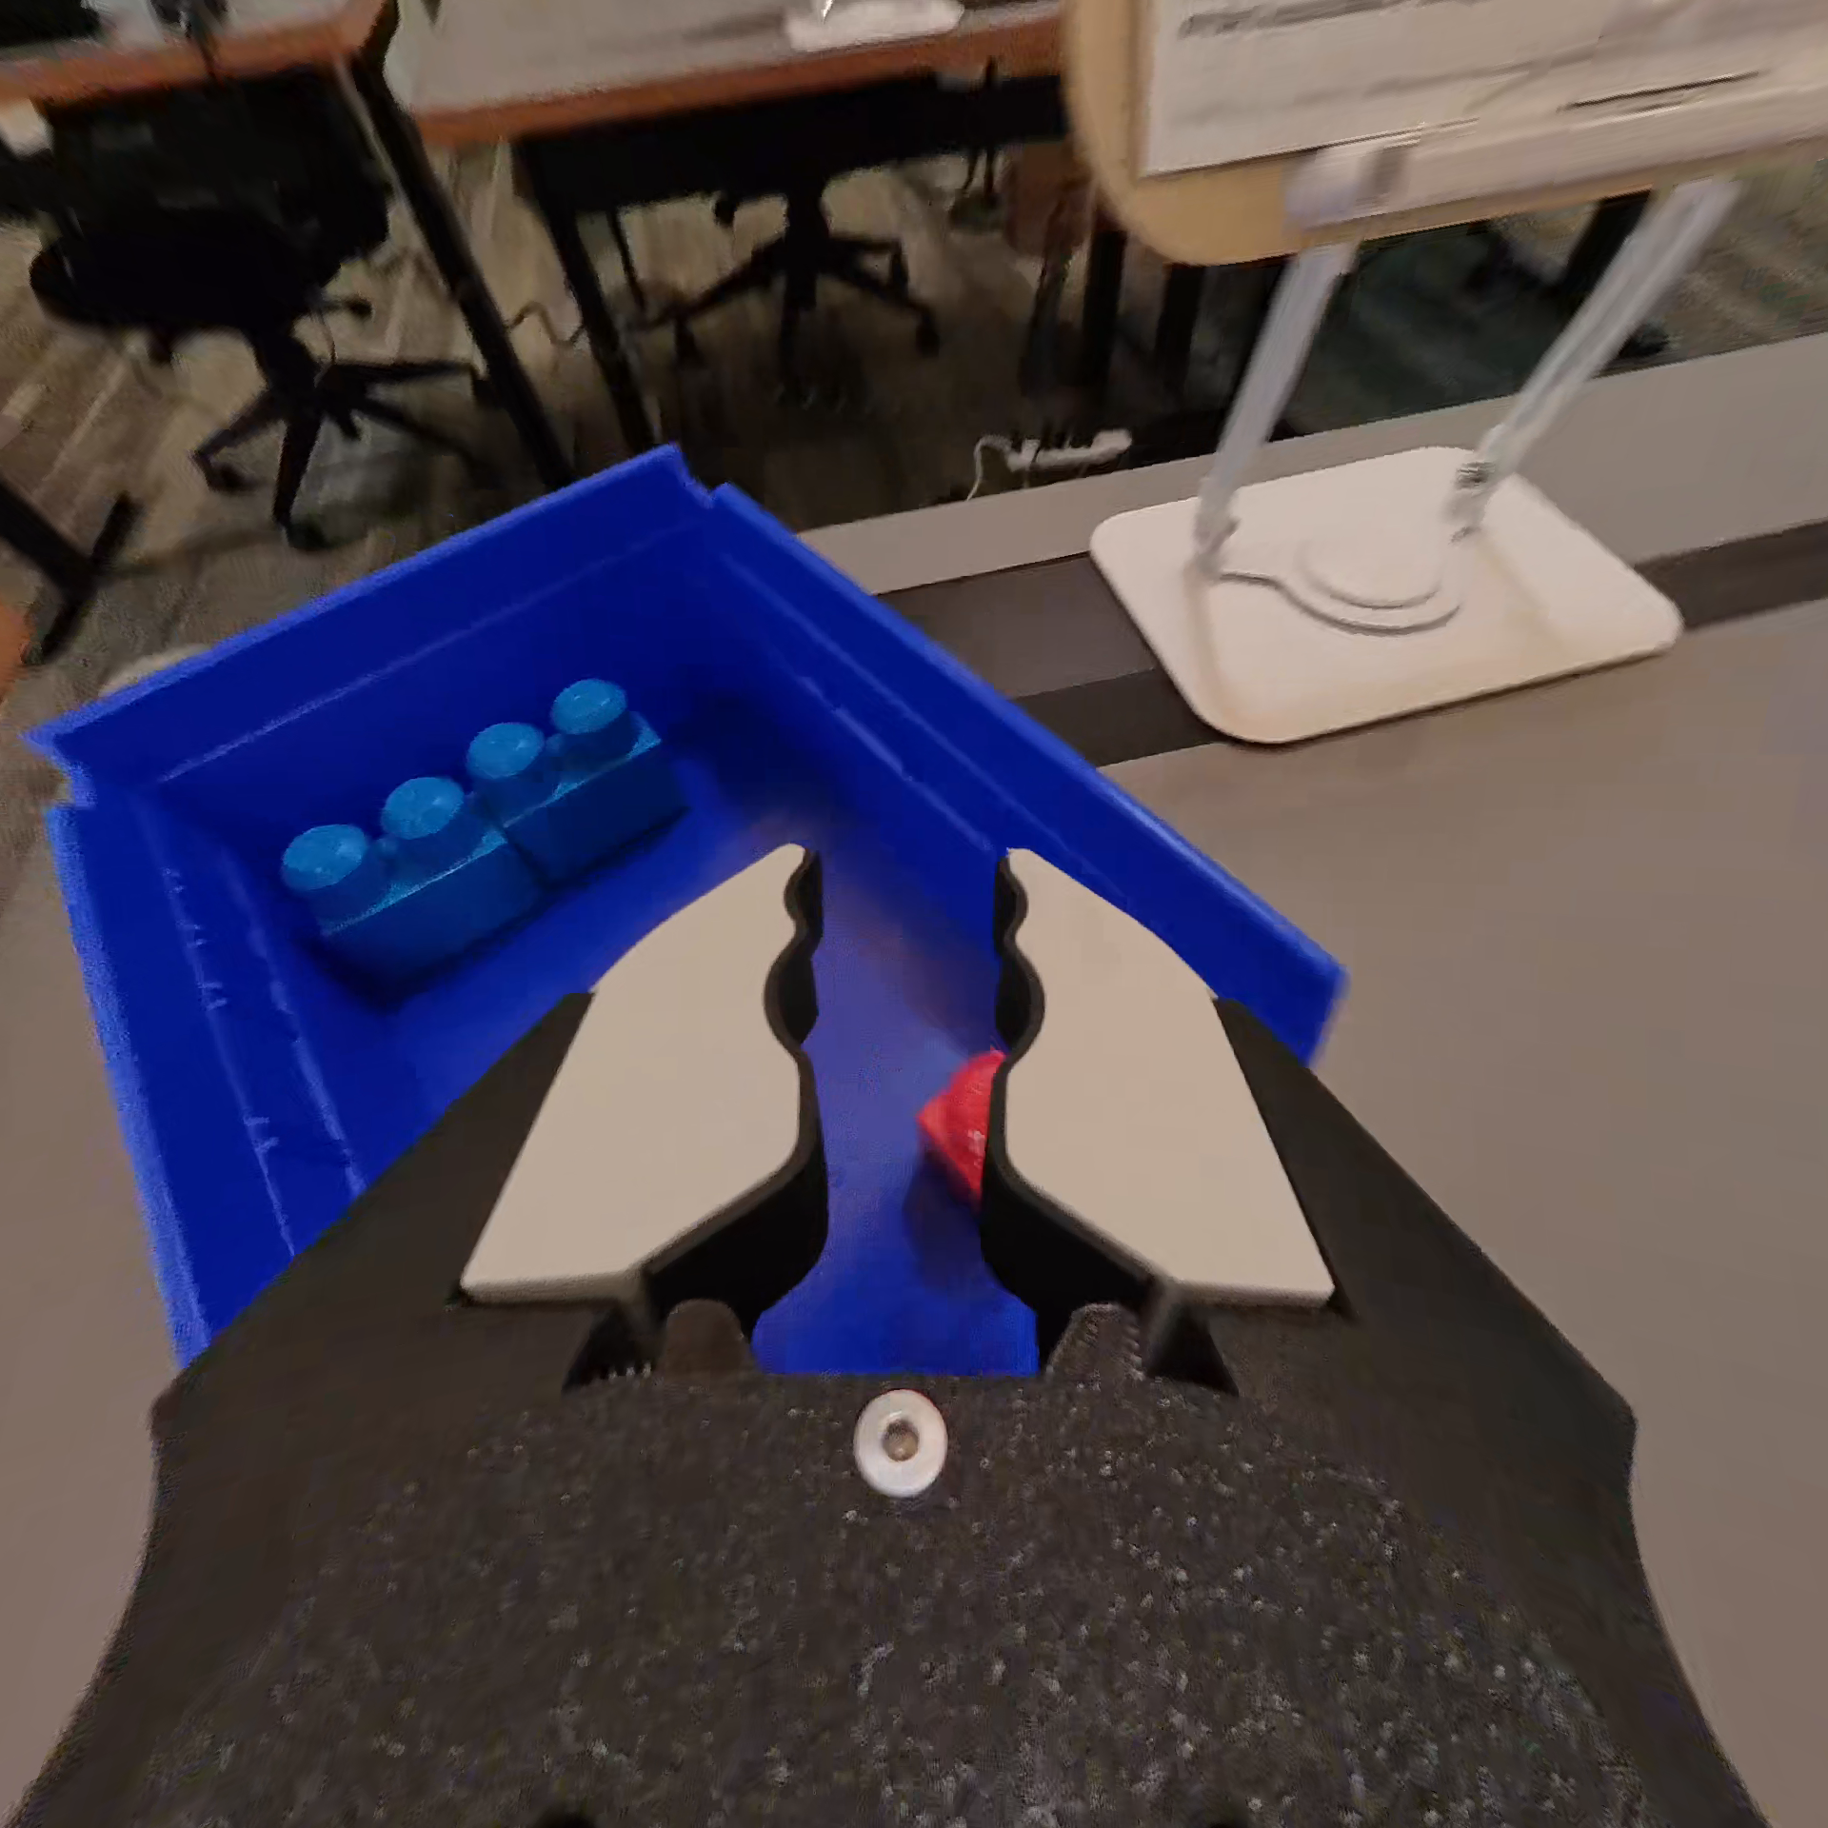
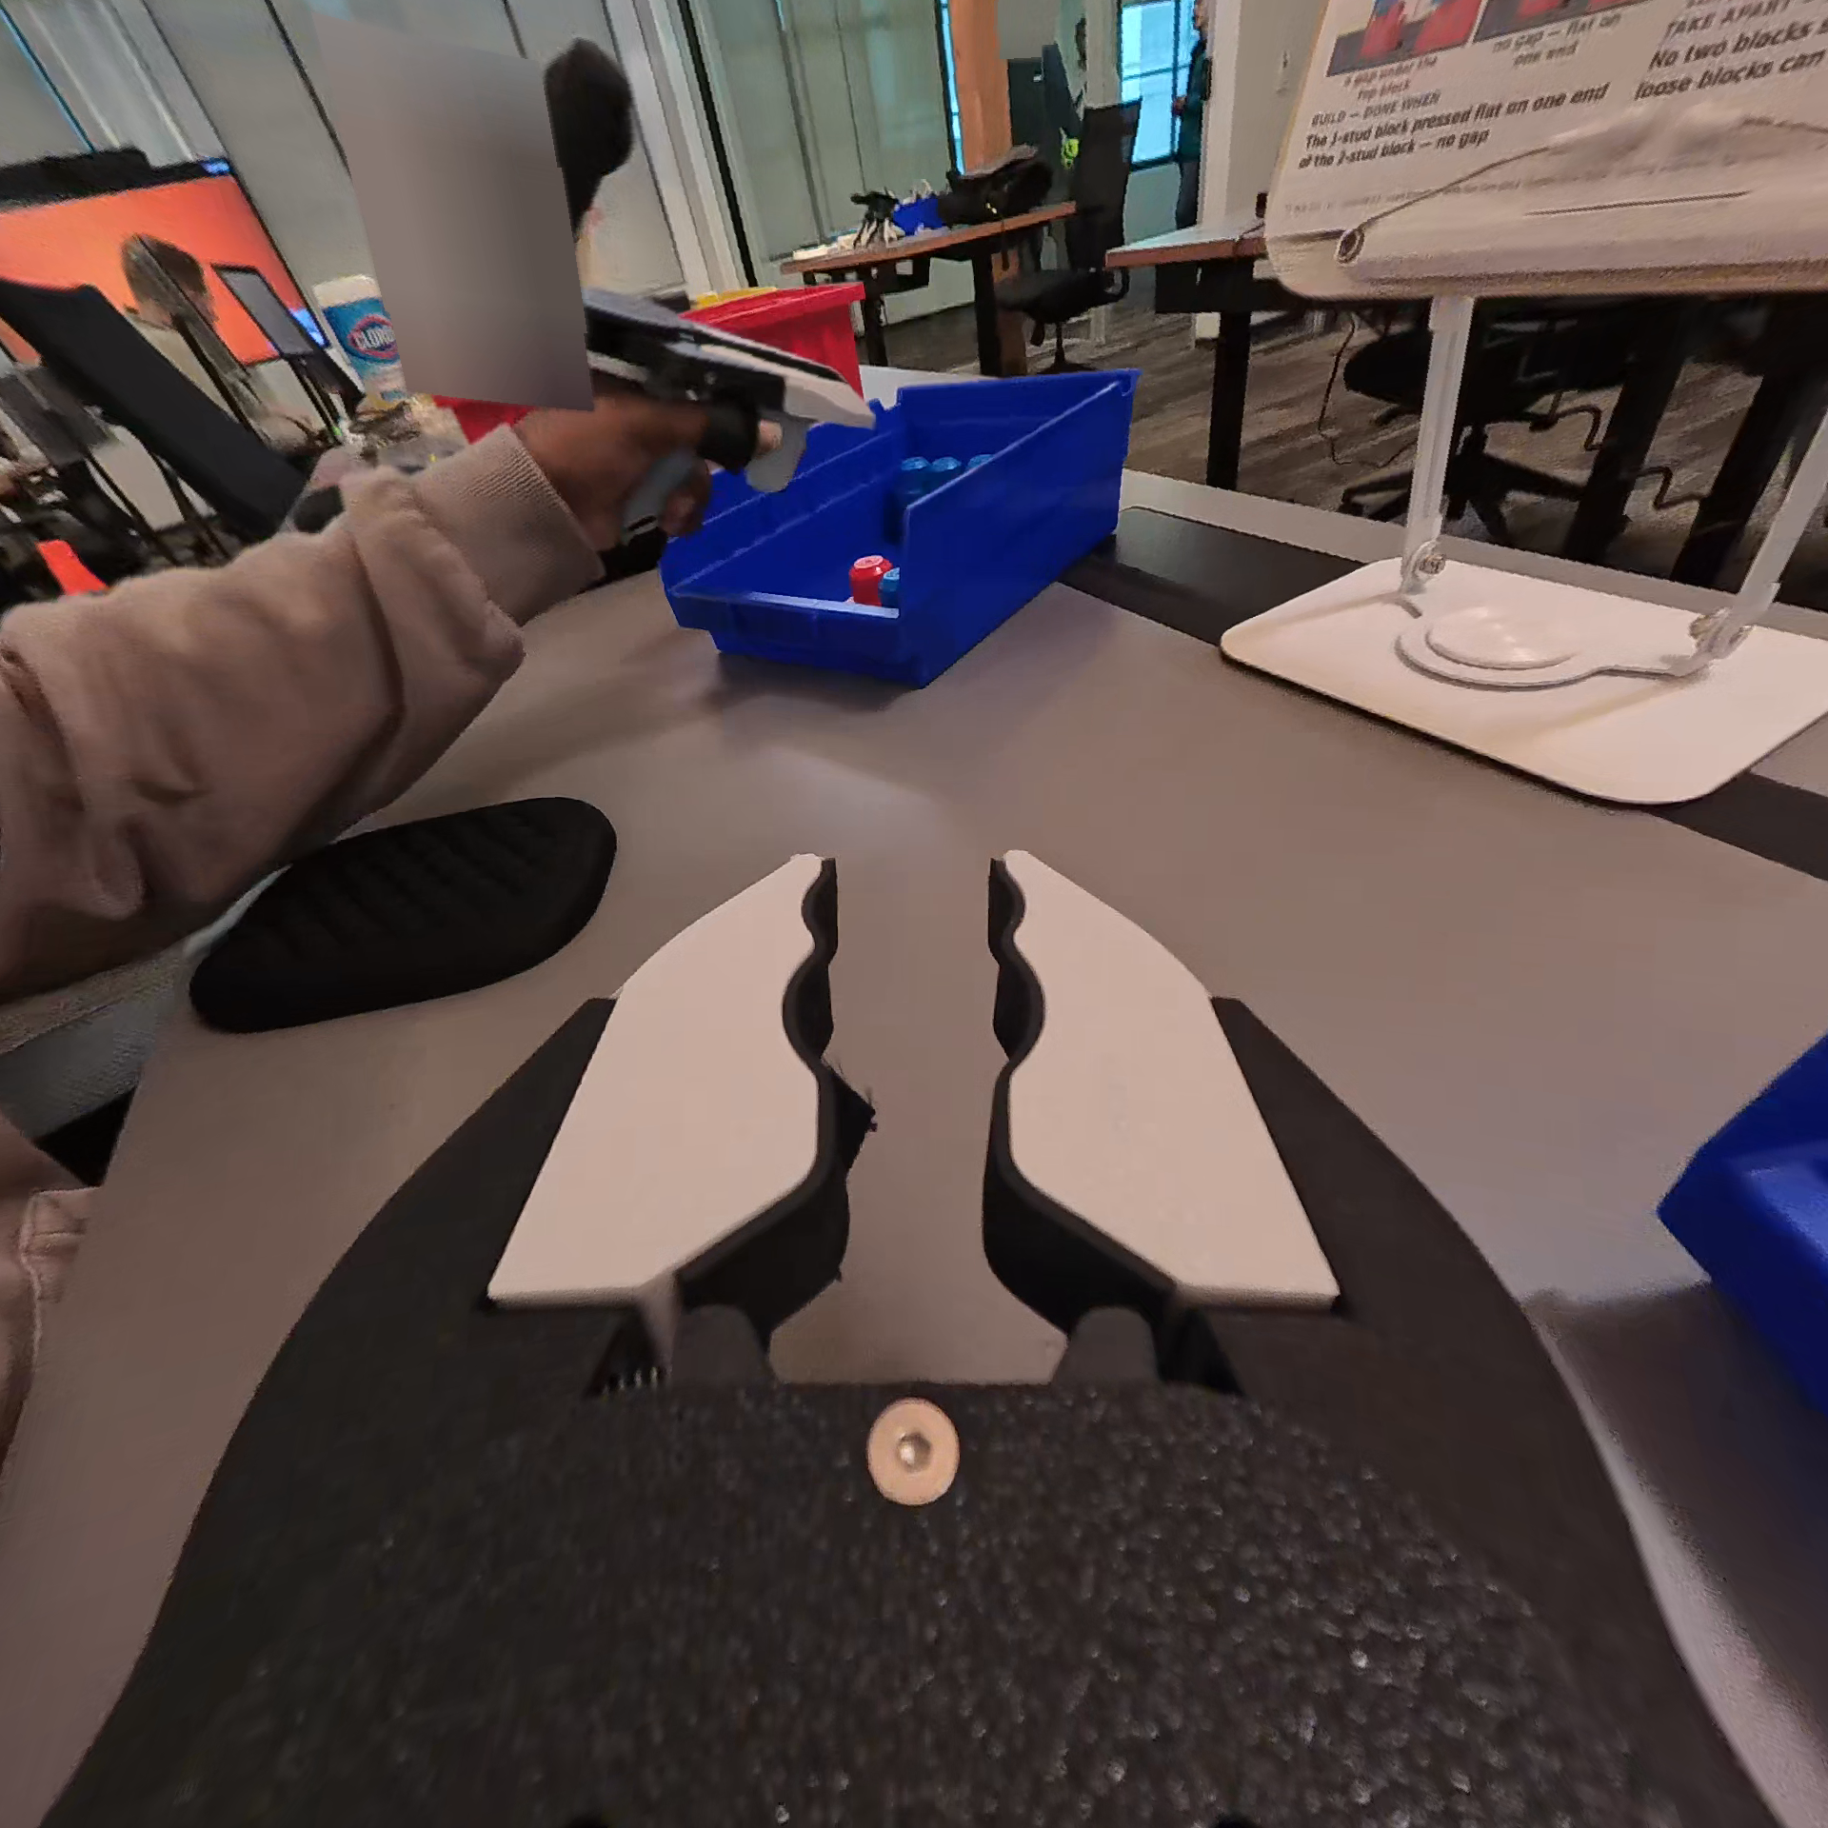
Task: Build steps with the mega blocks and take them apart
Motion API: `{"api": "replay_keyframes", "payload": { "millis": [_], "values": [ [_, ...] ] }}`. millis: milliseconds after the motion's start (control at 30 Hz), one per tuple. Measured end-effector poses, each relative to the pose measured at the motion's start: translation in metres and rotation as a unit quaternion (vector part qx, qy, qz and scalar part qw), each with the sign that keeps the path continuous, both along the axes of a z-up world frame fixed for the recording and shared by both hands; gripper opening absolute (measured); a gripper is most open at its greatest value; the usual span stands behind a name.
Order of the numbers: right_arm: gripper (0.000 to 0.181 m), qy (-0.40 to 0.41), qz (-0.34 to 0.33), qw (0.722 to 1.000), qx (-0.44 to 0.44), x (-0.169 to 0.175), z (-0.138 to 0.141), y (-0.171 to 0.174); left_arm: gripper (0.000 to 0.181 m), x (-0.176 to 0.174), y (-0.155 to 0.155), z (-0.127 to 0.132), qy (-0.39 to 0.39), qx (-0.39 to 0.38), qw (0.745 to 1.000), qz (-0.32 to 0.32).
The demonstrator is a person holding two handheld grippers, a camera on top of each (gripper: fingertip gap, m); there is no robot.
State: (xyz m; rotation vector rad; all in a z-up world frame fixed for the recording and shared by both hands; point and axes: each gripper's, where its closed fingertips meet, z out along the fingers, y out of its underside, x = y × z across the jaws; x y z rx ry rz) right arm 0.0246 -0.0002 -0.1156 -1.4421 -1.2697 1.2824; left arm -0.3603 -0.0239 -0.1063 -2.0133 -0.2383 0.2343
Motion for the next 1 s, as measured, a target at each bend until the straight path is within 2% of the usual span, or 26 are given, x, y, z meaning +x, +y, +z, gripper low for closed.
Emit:
{"api": "replay_keyframes", "payload": {
  "millis": [133, 233, 367, 600, 700, 833, 900, 1000],
  "values": [
    [0.029, 0.007, -0.012, 1.0, 0.017, 0.002, 0.002, 0.006, 0.036, -0.058, 0.023, -0.016, -0.053, -0.024, 0.996, 0.069],
    [0.029, 0.024, -0.021, 0.999, 0.02, 0.005, 0.01, 0.009, 0.038, -0.097, 0.037, -0.034, -0.038, -0.046, 0.991, 0.12],
    [0.028, 0.036, -0.035, 0.998, 0.029, 0.01, 0.017, 0.013, 0.038, -0.129, 0.057, -0.055, -0.027, -0.066, 0.985, 0.155],
    [0.028, 0.029, -0.049, 0.998, 0.036, 0.014, 0.01, 0.018, 0.037, -0.152, 0.09, -0.077, 0.0, -0.113, 0.98, 0.167],
    [0.028, 0.024, -0.049, 0.998, 0.034, 0.014, 0.006, 0.02, 0.029, -0.161, 0.095, -0.082, 0.002, -0.124, 0.974, 0.191],
    [0.028, 0.019, -0.05, 0.998, 0.021, 0.014, 0.001, 0.023, 0.03, -0.162, 0.096, -0.082, 0.012, -0.141, 0.972, 0.189],
    [0.028, 0.018, -0.051, 0.998, 0.019, 0.015, 0.0, 0.024, 0.03, -0.158, 0.094, -0.073, 0.019, -0.132, 0.974, 0.181],
    [0.028, 0.019, -0.053, 0.998, 0.017, 0.017, -0.001, 0.025, 0.029, -0.142, 0.088, -0.037, 0.06, -0.102, 0.981, 0.156]
  ]
}}
